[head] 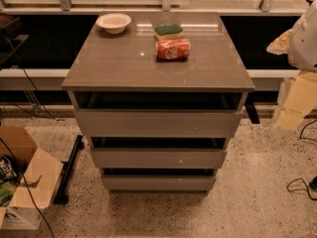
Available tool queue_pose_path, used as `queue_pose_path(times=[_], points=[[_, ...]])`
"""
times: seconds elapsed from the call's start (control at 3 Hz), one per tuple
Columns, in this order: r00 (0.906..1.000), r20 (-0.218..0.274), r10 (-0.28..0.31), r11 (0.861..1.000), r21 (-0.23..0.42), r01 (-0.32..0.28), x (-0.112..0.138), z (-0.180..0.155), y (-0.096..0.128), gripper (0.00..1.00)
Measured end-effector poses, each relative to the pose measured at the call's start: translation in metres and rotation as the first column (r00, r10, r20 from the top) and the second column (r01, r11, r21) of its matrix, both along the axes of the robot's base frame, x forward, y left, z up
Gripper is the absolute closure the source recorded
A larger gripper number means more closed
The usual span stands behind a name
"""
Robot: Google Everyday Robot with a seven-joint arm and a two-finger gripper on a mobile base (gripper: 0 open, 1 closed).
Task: Open middle drawer
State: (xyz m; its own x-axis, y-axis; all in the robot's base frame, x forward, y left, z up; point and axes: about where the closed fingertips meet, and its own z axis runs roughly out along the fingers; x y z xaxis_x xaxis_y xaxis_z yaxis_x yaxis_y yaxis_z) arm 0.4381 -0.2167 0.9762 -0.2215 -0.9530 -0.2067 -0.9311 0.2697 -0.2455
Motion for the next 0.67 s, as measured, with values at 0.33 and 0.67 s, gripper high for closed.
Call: queue_pose_path(times=[0.33,0.67], points=[[1.0000,0.000,0.000,1.000,0.000,0.000,0.000,0.000,0.000,0.00],[0.9995,0.027,-0.016,0.996,0.084,0.014,0.001,-0.011,0.002,0.00]])
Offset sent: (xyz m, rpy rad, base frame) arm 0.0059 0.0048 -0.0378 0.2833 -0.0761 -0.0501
